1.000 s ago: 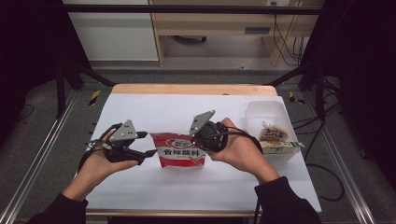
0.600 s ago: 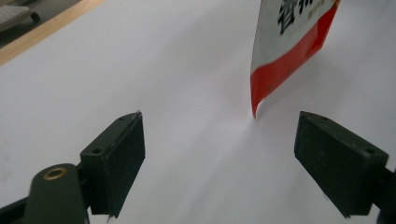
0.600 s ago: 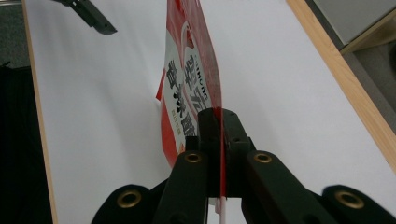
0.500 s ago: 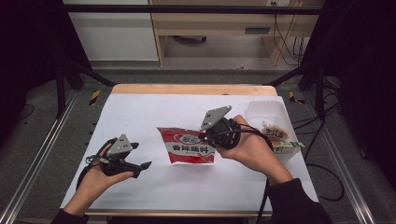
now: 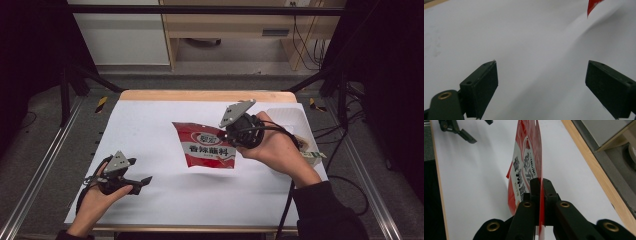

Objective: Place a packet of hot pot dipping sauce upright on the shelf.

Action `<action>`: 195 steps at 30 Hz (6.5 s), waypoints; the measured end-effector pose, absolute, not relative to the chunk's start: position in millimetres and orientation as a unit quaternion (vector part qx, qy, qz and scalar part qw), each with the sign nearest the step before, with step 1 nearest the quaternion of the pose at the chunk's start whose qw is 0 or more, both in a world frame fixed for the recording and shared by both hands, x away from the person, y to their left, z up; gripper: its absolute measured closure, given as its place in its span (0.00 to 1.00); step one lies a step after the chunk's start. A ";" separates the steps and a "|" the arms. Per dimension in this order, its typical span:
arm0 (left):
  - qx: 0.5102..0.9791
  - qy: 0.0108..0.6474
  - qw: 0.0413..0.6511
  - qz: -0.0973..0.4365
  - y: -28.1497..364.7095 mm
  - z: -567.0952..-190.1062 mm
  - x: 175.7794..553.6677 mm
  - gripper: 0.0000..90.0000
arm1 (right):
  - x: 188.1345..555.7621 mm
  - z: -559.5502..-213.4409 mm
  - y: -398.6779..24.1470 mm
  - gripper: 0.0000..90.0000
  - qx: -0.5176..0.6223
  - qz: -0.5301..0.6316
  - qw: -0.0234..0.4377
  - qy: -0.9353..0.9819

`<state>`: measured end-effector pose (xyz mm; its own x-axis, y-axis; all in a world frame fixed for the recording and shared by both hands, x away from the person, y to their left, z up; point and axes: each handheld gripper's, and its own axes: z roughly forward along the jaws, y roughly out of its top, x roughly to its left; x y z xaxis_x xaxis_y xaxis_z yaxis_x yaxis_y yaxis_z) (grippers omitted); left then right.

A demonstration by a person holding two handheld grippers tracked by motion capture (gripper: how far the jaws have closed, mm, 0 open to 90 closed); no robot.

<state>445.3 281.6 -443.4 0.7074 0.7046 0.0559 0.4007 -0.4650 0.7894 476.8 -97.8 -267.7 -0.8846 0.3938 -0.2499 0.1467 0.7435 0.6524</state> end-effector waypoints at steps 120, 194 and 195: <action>0.821 0.368 0.384 0.207 305.3 -456.2 441.0 0.08 | 557.8 -311.3 -306.3 1.00 0.401 0.369 0.286 0.788; 0.833 0.359 0.371 0.201 300.2 -458.8 440.4 0.08 | 521.5 -283.7 -280.3 0.15 0.421 0.394 0.346 0.740; 0.833 0.359 0.369 0.202 300.2 -459.0 440.4 0.08 | 518.3 -283.3 -275.6 0.15 0.418 0.395 0.346 0.741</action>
<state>440.4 300.2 -459.0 0.6613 0.7466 0.0722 0.4484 -0.4706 0.7599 518.3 -275.6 -283.3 -0.4107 0.8934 -0.1819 0.3465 0.3375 0.8752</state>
